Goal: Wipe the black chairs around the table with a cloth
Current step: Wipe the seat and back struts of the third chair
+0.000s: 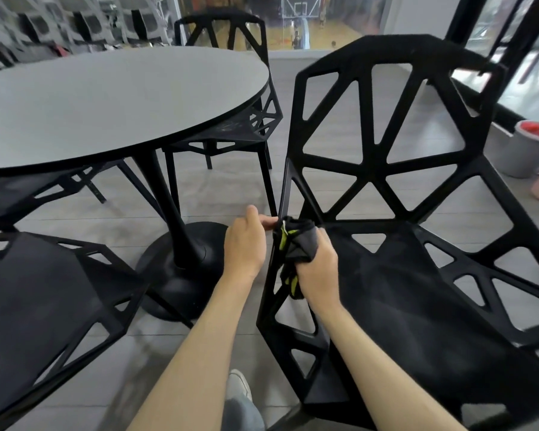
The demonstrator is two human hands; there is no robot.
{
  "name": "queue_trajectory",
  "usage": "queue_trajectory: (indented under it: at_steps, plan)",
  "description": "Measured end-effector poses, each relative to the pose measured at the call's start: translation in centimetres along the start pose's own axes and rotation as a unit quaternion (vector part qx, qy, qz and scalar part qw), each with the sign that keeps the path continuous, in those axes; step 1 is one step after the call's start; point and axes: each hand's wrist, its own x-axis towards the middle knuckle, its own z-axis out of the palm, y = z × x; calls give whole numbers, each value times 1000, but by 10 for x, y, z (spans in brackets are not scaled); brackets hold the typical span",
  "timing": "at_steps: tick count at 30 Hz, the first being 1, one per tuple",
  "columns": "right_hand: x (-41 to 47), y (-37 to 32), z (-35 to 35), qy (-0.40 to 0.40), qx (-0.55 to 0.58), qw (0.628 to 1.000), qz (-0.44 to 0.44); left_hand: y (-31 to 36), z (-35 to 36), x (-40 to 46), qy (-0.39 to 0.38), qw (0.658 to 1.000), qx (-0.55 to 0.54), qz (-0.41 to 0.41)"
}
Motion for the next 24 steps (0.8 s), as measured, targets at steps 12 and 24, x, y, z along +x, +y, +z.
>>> queue_trajectory:
  at_steps: [12,24]
  plan:
    - [109,-22,25,57,27,997,41,-2,0,3,-8,1000,-17,-19]
    - [129,-11,24,61,-72,995,-16,-4,8,3,24,999,39,15]
